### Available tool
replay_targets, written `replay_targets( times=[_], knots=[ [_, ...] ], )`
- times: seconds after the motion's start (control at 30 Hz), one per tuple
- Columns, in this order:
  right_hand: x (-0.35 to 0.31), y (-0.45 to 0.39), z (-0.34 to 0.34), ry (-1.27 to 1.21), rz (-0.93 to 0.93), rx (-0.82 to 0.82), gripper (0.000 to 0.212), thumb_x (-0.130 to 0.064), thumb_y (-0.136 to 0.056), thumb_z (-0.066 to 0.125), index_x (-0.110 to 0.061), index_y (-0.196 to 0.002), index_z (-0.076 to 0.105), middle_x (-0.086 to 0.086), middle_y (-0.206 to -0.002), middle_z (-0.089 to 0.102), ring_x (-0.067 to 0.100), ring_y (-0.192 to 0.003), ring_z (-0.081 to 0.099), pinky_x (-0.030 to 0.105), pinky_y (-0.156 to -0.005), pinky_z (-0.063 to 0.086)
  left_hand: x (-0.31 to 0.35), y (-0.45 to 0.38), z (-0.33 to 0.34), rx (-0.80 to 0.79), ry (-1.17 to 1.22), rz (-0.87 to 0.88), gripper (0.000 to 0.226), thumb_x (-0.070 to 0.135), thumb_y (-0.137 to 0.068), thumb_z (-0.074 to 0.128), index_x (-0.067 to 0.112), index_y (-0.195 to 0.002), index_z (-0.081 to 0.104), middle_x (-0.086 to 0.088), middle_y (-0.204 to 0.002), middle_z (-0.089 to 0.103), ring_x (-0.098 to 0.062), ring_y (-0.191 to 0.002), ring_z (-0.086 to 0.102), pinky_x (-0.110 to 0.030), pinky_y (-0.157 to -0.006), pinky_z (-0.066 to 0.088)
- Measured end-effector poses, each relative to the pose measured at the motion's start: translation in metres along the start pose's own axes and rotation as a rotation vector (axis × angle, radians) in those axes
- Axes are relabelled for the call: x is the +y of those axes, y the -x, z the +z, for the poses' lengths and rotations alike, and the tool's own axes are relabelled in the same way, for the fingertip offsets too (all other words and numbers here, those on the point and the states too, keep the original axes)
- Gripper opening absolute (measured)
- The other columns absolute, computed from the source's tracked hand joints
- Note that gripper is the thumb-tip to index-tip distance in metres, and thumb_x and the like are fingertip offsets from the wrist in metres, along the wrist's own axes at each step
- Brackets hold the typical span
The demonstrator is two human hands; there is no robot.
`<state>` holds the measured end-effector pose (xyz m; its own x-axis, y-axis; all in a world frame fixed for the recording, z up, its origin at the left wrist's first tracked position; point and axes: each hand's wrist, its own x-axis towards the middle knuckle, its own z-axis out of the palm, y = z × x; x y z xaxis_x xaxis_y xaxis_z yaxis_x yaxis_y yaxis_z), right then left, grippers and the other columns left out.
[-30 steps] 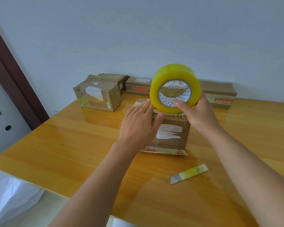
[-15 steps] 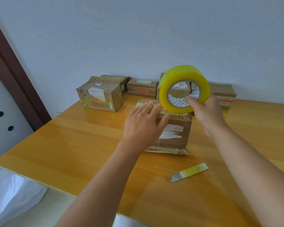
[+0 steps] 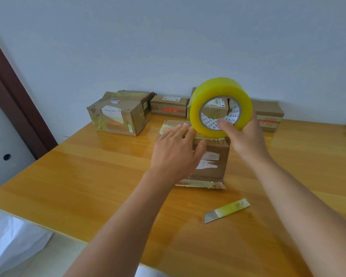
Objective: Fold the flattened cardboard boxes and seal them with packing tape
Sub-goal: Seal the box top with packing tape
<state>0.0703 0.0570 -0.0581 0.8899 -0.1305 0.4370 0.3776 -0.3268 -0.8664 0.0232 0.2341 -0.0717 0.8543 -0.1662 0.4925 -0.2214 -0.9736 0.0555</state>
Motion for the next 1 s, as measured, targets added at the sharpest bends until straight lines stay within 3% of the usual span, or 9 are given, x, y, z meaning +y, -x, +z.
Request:
replay_targets(
  times=[0.17, 0.27, 0.33, 0.43, 0.57, 0.63, 0.77, 0.9, 1.0],
  knots=[
    [0.001, 0.0, 0.0, 0.063, -0.036, 0.015, 0.042, -0.038, -0.086, 0.074, -0.021, -0.119, 0.054, -0.013, -0.094, 0.065, -0.006, -0.08, 0.06, 0.014, -0.064, 0.045, 0.007, 0.002, 0.003, 0.071, 0.066, 0.036, 0.049, 0.043, -0.101, 0.027, 0.018, -0.13, 0.059, 0.002, -0.136, 0.059, -0.018, -0.135, 0.047, -0.032, -0.114, 0.029],
    [0.002, -0.003, 0.001, 0.076, -0.044, 0.012, 0.038, -0.034, -0.088, 0.072, -0.018, -0.118, 0.056, -0.01, -0.092, 0.065, -0.009, -0.078, 0.059, 0.01, -0.061, 0.042, 0.009, 0.003, -0.001, 0.017, 0.043, 0.021, 0.06, 0.055, -0.102, 0.022, 0.019, -0.142, 0.049, 0.001, -0.148, 0.051, -0.017, -0.142, 0.039, -0.032, -0.118, 0.024],
    [0.003, -0.007, -0.007, 0.022, -0.025, 0.082, 0.03, -0.025, -0.089, 0.069, -0.015, -0.114, 0.058, -0.005, -0.092, 0.065, -0.007, -0.077, 0.059, 0.019, -0.063, 0.043, 0.005, 0.003, -0.004, -0.037, 0.022, 0.01, 0.064, 0.059, -0.102, 0.017, 0.021, -0.148, 0.042, 0.001, -0.155, 0.042, -0.015, -0.146, 0.032, -0.032, -0.119, 0.021],
    [0.017, -0.007, -0.032, -0.136, 0.075, 0.275, 0.024, -0.015, -0.087, 0.063, -0.021, -0.11, 0.057, -0.012, -0.088, 0.062, -0.004, -0.077, 0.059, 0.035, -0.073, 0.051, 0.004, 0.001, -0.007, -0.079, 0.031, 0.006, 0.065, 0.06, -0.101, 0.017, 0.023, -0.151, 0.035, 0.001, -0.159, 0.034, -0.014, -0.148, 0.027, -0.032, -0.12, 0.017],
    [0.039, 0.008, -0.046, -0.234, 0.194, 0.216, 0.042, -0.026, -0.081, 0.072, -0.028, -0.122, 0.059, -0.004, -0.107, 0.07, 0.018, -0.1, 0.068, 0.054, -0.088, 0.056, 0.009, -0.001, -0.004, -0.072, 0.042, -0.009, 0.063, 0.06, -0.101, 0.02, 0.026, -0.152, 0.036, 0.0, -0.16, 0.033, -0.015, -0.148, 0.026, -0.034, -0.12, 0.018],
    [0.042, 0.009, -0.046, -0.3, 0.222, 0.163, 0.048, -0.027, -0.079, 0.077, -0.028, -0.123, 0.06, -0.003, -0.112, 0.07, 0.02, -0.104, 0.068, 0.054, -0.091, 0.055, 0.01, -0.001, -0.004, -0.073, 0.041, -0.022, 0.062, 0.06, -0.101, 0.022, 0.027, -0.151, 0.037, 0.001, -0.16, 0.033, -0.014, -0.148, 0.026, -0.034, -0.12, 0.017],
    [0.043, 0.011, -0.042, -0.388, 0.341, 0.083, 0.022, -0.012, -0.084, 0.075, -0.027, -0.099, 0.07, -0.001, -0.1, 0.074, 0.025, -0.104, 0.069, 0.046, -0.089, 0.057, 0.009, 0.001, -0.007, -0.086, 0.035, -0.037, 0.063, 0.06, -0.101, 0.021, 0.028, -0.153, 0.033, 0.002, -0.16, 0.032, -0.013, -0.149, 0.024, -0.032, -0.121, 0.015],
    [0.029, 0.007, -0.047, -0.314, 0.286, 0.185, 0.014, -0.01, -0.083, 0.072, -0.024, -0.085, 0.071, -0.001, -0.092, 0.074, 0.025, -0.097, 0.07, 0.053, -0.088, 0.057, 0.013, 0.002, -0.007, -0.092, 0.015, -0.039, 0.068, 0.061, -0.1, 0.017, 0.024, -0.156, 0.027, 0.001, -0.161, 0.03, -0.013, -0.149, 0.023, -0.032, -0.121, 0.014],
    [0.014, 0.001, -0.051, -0.277, 0.231, 0.21, 0.013, -0.009, -0.084, 0.069, -0.023, -0.084, 0.069, 0.001, -0.087, 0.071, 0.029, -0.094, 0.07, 0.049, -0.075, 0.06, 0.015, 0.002, -0.007, -0.096, 0.019, -0.058, 0.069, 0.06, -0.101, 0.021, 0.02, -0.157, 0.023, 0.002, -0.162, 0.027, -0.012, -0.15, 0.02, -0.03, -0.121, 0.011]
  ],
)
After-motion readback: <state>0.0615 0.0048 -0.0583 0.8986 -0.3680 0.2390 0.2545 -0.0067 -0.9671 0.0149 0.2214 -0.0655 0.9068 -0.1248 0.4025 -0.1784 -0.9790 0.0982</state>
